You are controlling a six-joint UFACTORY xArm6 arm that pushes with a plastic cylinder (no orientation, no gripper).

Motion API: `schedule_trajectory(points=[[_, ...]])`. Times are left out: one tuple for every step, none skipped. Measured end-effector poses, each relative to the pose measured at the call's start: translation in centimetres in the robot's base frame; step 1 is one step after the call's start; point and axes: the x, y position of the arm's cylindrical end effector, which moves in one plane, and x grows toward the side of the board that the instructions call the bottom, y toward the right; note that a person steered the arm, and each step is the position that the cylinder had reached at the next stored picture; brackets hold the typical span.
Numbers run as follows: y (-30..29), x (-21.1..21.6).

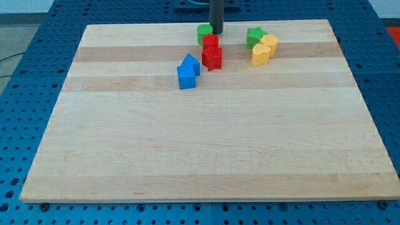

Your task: Slightly push the yellow heart below the yellow hexagon

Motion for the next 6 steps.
schedule_trajectory(points=[[1.5, 2.5], [3.6, 6.2], [6.3, 8.5], [8.9, 8.4], [8.5, 7.8], [7.0, 6.8]])
